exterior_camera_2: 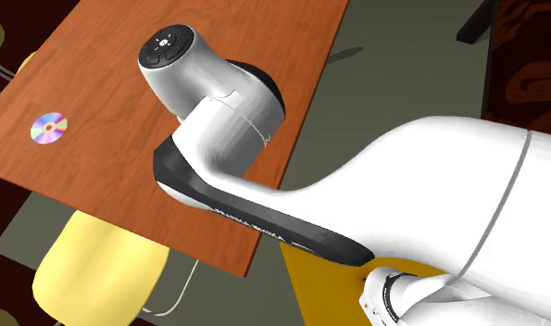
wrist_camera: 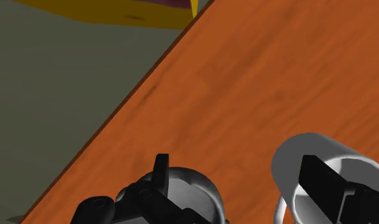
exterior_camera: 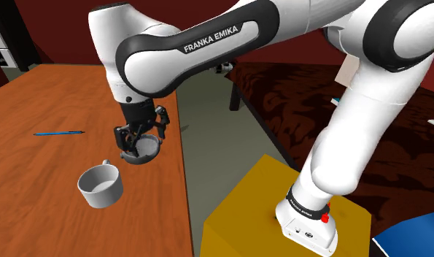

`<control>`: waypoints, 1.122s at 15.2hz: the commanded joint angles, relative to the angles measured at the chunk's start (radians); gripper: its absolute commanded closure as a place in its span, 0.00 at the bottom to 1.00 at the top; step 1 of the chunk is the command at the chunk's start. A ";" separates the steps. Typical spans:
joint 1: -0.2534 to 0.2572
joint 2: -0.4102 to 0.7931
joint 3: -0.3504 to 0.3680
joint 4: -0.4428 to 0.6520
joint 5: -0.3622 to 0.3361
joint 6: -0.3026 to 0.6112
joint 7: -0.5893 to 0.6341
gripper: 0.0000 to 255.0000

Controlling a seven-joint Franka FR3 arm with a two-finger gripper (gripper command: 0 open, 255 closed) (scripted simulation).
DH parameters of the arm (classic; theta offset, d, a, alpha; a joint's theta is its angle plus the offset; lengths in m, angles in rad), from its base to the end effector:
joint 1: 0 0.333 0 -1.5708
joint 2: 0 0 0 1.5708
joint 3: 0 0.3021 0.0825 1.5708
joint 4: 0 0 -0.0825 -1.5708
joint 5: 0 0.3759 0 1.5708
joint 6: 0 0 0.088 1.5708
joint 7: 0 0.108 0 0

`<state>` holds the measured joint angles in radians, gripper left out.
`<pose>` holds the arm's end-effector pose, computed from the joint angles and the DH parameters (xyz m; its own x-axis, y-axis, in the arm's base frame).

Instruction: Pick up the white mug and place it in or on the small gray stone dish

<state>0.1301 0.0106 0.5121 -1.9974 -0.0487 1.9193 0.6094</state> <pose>0.4342 0.3197 0.4352 0.9975 0.0495 -0.0495 0.0535 -0.9952 0.0820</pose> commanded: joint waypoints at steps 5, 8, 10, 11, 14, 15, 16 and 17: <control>0.074 0.243 0.031 0.206 -0.102 -0.010 0.140 0.00; 0.131 0.369 0.028 0.336 -0.152 -0.034 0.196 0.00; 0.174 0.455 0.021 0.433 -0.182 -0.057 0.225 0.00; 0.197 0.499 0.017 0.485 -0.195 -0.070 0.238 0.00; 0.272 0.635 0.001 0.664 -0.231 -0.121 0.266 0.00; 0.290 0.666 -0.004 0.708 -0.238 -0.134 0.270 0.00; 0.288 0.667 -0.005 0.696 -0.239 -0.121 0.271 0.00; 0.287 0.668 -0.006 0.685 -0.240 -0.109 0.272 0.00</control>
<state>0.4098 0.6640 0.5088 -1.3226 -0.2841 1.8054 0.8773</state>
